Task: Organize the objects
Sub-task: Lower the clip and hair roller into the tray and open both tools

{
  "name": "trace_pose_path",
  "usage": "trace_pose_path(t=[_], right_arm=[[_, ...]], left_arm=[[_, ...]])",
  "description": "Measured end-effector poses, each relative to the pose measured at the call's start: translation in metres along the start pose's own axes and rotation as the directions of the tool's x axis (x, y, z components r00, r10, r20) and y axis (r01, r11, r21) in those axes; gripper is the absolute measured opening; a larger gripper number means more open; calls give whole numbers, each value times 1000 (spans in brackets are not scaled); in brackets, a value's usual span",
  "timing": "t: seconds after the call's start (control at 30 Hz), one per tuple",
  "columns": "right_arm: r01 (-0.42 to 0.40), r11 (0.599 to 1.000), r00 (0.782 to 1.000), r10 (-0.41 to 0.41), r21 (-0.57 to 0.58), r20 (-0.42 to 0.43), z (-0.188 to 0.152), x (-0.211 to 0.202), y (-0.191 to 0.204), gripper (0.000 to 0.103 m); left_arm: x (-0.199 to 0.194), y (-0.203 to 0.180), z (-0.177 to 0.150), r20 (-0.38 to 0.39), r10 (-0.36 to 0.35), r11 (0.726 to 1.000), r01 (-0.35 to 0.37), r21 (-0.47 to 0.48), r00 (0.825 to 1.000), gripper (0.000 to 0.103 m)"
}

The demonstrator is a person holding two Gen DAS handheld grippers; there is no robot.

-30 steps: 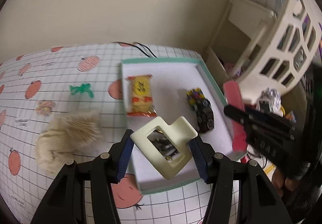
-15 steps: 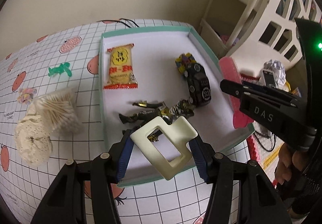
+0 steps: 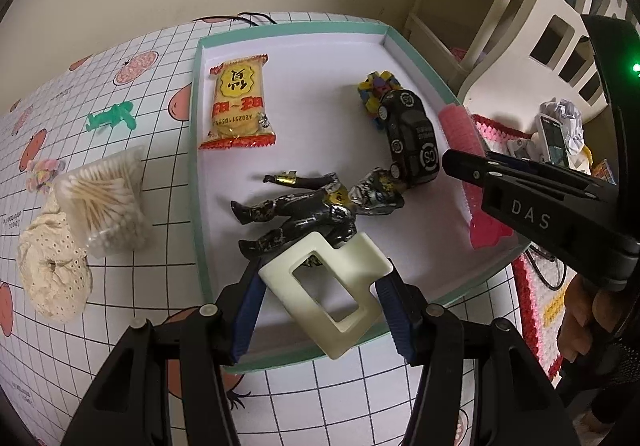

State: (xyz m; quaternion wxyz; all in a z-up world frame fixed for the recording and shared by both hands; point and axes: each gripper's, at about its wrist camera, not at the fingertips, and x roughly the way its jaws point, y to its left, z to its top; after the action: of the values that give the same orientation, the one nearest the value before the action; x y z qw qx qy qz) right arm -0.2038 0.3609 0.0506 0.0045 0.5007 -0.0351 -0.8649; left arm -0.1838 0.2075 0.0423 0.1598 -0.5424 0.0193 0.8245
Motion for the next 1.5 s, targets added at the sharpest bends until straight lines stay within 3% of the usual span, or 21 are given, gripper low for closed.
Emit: trace_pose_path(t=[1.0, 1.37, 1.5], right_arm=[[-19, 1000, 1000, 19, -2, 4, -1, -2, 2, 34], [-31, 1000, 997, 31, -3, 71, 5, -25, 5, 35], [-27, 1000, 996, 28, -13, 81, 6, -28, 8, 43]], left_arm=[[-2, 8, 2, -24, -38, 999, 38, -29, 999, 58], [-32, 21, 15, 62, -27, 997, 31, -68, 998, 59], [-38, 29, 19, 88, -17, 996, 25, -90, 996, 62]])
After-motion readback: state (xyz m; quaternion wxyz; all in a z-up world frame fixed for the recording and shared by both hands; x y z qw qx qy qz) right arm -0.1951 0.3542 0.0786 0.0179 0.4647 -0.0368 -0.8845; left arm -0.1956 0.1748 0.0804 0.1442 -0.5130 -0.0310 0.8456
